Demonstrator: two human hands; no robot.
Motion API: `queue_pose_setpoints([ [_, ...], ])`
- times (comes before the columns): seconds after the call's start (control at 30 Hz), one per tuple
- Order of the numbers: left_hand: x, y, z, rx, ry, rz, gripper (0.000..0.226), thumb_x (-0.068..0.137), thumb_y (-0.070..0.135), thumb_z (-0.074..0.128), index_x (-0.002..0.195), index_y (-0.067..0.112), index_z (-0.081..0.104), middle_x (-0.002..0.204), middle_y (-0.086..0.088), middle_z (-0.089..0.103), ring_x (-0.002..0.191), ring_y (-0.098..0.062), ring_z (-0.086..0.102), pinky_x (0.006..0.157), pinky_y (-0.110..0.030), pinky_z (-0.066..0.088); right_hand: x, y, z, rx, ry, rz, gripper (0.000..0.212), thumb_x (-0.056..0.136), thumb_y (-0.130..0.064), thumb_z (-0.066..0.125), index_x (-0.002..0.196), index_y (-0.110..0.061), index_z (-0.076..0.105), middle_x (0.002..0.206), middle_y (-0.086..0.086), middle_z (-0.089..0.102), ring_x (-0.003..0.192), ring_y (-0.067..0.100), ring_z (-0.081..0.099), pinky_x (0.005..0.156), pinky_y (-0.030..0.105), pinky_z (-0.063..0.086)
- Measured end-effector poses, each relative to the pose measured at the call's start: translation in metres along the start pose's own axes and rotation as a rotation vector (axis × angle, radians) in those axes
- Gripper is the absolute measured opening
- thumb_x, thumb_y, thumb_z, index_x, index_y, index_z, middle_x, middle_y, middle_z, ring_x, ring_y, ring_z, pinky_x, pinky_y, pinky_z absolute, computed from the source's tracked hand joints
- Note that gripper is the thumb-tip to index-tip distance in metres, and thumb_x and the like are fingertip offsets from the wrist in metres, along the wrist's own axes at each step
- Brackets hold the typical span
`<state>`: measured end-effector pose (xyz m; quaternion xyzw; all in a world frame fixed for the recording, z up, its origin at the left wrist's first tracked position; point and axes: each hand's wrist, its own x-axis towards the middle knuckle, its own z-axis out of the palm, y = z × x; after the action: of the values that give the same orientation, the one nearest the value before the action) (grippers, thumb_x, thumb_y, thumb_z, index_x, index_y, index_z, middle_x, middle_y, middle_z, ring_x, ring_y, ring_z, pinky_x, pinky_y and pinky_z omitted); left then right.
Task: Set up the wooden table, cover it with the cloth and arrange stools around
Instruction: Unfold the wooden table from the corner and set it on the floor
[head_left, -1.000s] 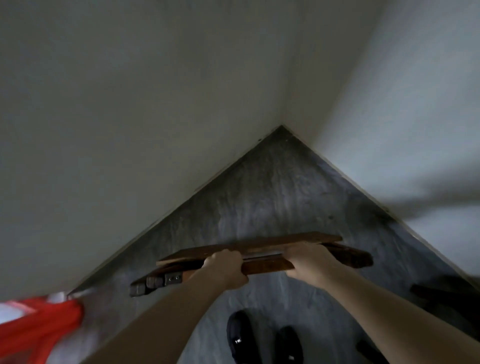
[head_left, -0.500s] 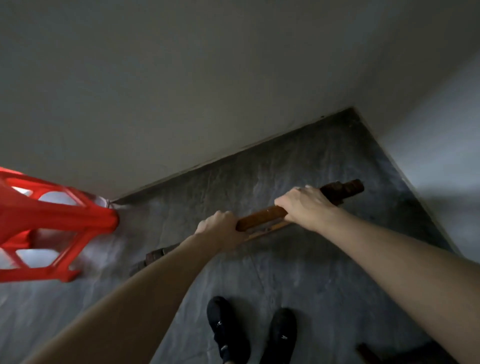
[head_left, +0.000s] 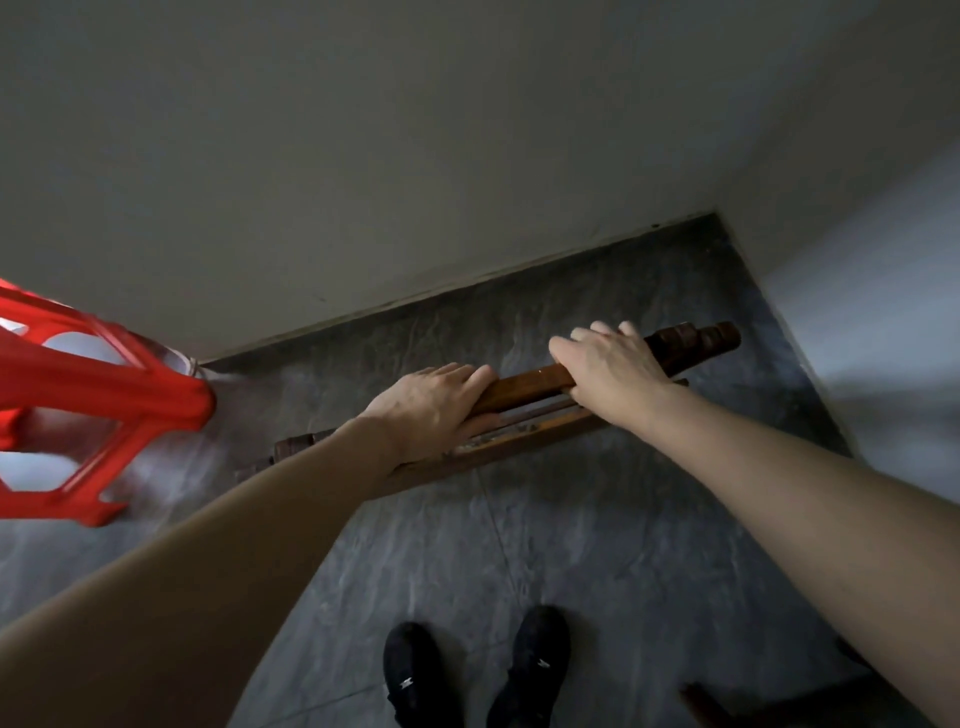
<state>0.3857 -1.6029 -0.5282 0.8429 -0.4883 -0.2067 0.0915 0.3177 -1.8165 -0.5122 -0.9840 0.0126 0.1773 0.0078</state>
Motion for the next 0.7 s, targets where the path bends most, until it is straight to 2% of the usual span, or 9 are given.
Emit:
queue_pose_setpoints([
  [0.23, -0.006, 0.007, 0.002, 0.017, -0.048, -0.059, 0.034, 0.098, 0.056, 0.035, 0.111, 0.026, 0.039, 0.096, 0.003, 0.059, 0.076, -0.019, 0.058, 0.066, -0.033, 0.044, -0.006, -0.010, 0.009, 0.003, 0.041, 0.123, 0.041, 0.082, -0.024, 0.071, 0.118, -0.025, 0.050, 0.115, 0.004, 0.055, 0.114, 0.025, 0.049, 0.097, 0.042, 0.039],
  [0.4, -0.009, 0.009, 0.007, 0.030, -0.068, -0.080, 0.030, 0.098, 0.060, 0.031, 0.108, 0.031, 0.034, 0.087, 0.005, 0.061, 0.068, -0.017, 0.058, 0.062, -0.032, 0.043, -0.016, -0.009, 0.010, 0.060, 0.049, 0.090, 0.054, 0.081, -0.023, 0.071, 0.127, -0.023, 0.043, 0.123, 0.005, 0.051, 0.118, 0.026, 0.046, 0.100, 0.042, 0.038],
  [0.53, -0.009, 0.009, 0.006, 0.052, -0.047, -0.087, 0.030, 0.098, 0.060, 0.030, 0.104, 0.031, 0.032, 0.082, 0.006, 0.059, 0.066, -0.017, 0.057, 0.061, -0.032, 0.041, -0.038, 0.004, 0.010, 0.039, 0.118, 0.085, 0.070, 0.083, -0.039, 0.067, 0.140, -0.017, 0.034, 0.136, 0.011, 0.039, 0.125, 0.030, 0.039, 0.109, 0.044, 0.033],
  [0.63, -0.009, 0.008, 0.006, 0.065, -0.033, -0.092, 0.031, 0.097, 0.060, 0.030, 0.102, 0.030, 0.032, 0.080, 0.006, 0.057, 0.065, -0.019, 0.057, 0.061, -0.034, 0.043, -0.056, 0.033, 0.009, 0.067, 0.225, 0.245, 0.081, 0.081, -0.054, 0.065, 0.142, -0.009, 0.035, 0.139, 0.016, 0.039, 0.123, 0.034, 0.041, 0.104, 0.045, 0.038],
  [0.7, -0.009, 0.010, 0.007, 0.061, -0.035, -0.093, 0.030, 0.097, 0.061, 0.029, 0.100, 0.031, 0.030, 0.077, 0.007, 0.055, 0.063, -0.018, 0.054, 0.060, -0.033, 0.040, -0.064, 0.058, 0.008, 0.098, 0.184, 0.348, 0.086, 0.081, -0.059, 0.062, 0.143, -0.006, 0.033, 0.139, 0.017, 0.040, 0.125, 0.034, 0.041, 0.100, 0.045, 0.041],
])
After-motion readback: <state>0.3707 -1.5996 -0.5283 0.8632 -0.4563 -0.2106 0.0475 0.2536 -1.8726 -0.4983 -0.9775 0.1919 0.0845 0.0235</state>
